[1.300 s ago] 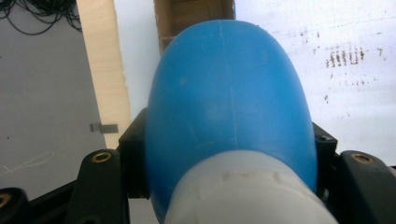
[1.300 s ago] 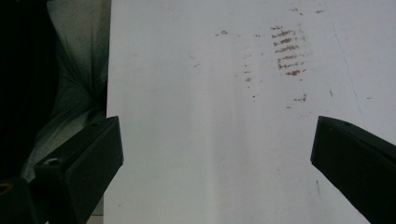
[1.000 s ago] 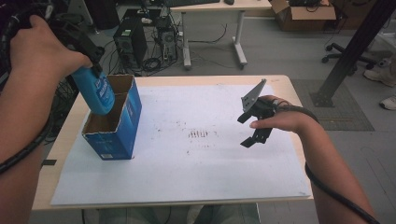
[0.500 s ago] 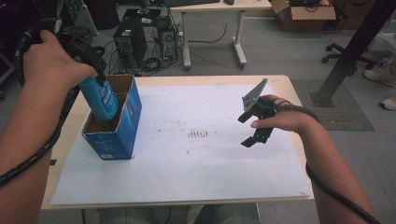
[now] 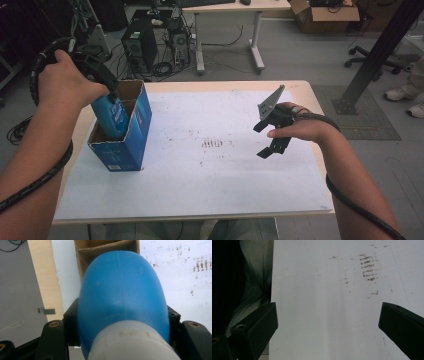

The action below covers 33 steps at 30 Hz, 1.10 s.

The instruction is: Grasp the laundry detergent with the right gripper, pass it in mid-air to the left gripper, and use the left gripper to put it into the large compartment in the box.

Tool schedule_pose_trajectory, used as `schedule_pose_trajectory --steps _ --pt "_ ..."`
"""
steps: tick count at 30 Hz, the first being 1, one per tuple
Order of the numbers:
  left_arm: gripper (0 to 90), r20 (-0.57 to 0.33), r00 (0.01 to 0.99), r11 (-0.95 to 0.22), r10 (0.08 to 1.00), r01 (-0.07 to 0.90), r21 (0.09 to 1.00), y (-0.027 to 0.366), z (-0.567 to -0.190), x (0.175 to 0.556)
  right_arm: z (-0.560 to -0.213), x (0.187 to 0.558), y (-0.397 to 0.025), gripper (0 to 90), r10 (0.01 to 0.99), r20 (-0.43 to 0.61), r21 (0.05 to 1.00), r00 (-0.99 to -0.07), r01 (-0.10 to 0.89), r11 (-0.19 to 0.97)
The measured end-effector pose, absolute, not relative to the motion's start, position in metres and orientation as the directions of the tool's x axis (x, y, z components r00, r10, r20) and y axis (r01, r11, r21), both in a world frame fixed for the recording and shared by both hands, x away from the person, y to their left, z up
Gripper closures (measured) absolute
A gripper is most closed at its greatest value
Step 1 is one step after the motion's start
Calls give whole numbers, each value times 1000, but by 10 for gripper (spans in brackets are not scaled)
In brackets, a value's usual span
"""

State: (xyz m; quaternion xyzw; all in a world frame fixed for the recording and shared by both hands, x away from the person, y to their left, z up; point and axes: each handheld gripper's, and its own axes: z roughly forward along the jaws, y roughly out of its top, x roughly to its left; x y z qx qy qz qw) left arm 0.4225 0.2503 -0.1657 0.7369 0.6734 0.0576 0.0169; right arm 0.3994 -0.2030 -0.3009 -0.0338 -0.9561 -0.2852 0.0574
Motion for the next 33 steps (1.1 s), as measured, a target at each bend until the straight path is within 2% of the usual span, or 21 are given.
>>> schedule_pose_trajectory --steps 33 --pt "381 59 89 -93 994 992 81 257 -224 420 -304 397 -200 24 28 139 525 -990 98 845"
